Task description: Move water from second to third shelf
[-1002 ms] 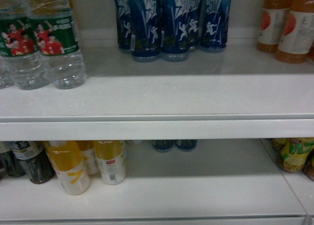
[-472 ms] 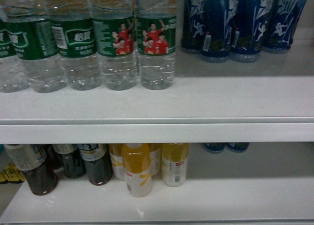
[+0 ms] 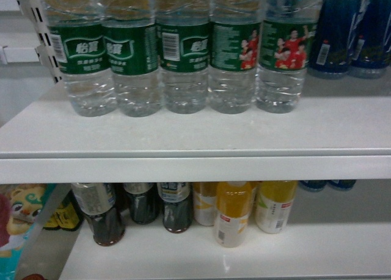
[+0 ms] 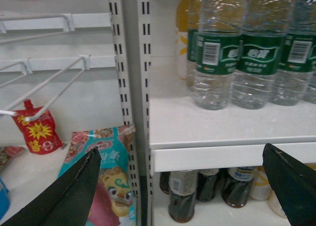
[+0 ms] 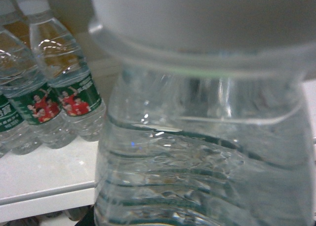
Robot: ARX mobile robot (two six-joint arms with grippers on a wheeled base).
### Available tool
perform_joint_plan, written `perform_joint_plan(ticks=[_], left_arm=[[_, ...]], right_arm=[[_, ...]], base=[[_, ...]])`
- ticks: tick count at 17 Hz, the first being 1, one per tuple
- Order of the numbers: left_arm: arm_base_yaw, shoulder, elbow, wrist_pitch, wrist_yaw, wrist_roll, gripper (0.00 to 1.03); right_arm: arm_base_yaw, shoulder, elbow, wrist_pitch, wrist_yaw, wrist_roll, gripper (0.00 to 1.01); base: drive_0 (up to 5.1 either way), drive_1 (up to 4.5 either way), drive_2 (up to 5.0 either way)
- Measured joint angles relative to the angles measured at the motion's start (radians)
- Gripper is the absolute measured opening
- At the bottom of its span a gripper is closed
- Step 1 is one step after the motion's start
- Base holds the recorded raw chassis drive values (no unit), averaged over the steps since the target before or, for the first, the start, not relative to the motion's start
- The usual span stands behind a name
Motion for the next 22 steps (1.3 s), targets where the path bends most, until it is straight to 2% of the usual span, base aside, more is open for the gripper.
perform_joint_plan(ticks=[20,22], left_arm=[[0.0,0.0,0.0,0.002,0.0,0.0,0.98],[0.0,0.0,0.0,0.003,0.0,0.0,0.98]], right_arm=[[0.0,-0.001,0.0,-0.002,0.0,0.0,0.43],[0.0,0.0,0.0,-0.006,0.001,0.0,0.43]], base=[[-5.0,2.47,2.5],[-1.7,0.85,0.8]])
